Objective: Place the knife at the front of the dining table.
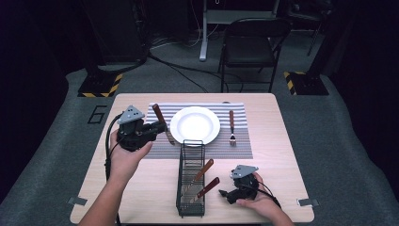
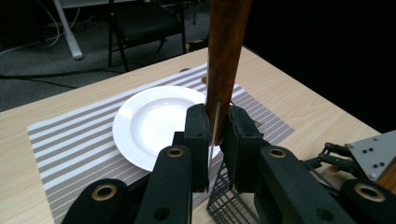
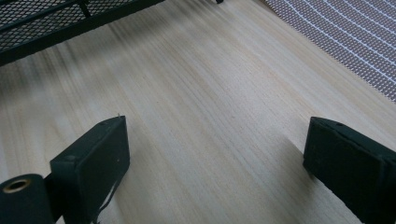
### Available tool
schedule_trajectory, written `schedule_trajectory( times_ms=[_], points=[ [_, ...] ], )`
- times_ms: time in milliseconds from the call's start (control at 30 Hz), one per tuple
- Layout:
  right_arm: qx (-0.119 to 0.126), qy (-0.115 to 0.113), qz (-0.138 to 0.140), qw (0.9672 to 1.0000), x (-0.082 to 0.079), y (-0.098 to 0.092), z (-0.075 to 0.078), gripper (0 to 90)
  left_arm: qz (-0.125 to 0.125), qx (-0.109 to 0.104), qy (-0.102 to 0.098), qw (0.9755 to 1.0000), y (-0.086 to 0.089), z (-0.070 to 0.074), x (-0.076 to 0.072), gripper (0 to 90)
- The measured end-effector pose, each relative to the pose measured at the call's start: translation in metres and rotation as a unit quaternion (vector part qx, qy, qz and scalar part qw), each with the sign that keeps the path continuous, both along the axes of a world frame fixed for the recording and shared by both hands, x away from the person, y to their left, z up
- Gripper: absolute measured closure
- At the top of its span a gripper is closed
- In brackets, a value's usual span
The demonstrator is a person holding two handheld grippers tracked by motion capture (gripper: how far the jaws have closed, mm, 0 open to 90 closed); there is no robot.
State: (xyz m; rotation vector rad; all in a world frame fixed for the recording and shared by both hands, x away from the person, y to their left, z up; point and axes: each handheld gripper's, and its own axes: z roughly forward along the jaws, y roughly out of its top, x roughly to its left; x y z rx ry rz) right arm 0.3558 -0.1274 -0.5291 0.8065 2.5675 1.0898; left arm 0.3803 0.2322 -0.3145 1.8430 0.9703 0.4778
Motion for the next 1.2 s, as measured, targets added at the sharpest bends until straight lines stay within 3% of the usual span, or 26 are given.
schedule_trajectory(
  times_ms=[500,733,1200],
  points=[
    [0.000,0.000,0.000,1.0000,0.000,0.000,0.000,6.3,0.039,-0.004,0.025,0.9989,0.022,-0.034,0.014,80.3],
    [0.000,0.000,0.000,1.0000,0.000,0.000,0.000,6.3,0.070,-0.002,0.040,0.9967,0.032,-0.056,0.023,80.3],
    [0.000,0.000,0.000,1.0000,0.000,0.000,0.000,6.3,0.097,0.005,0.052,0.9938,0.044,-0.085,0.035,80.3]
  ],
)
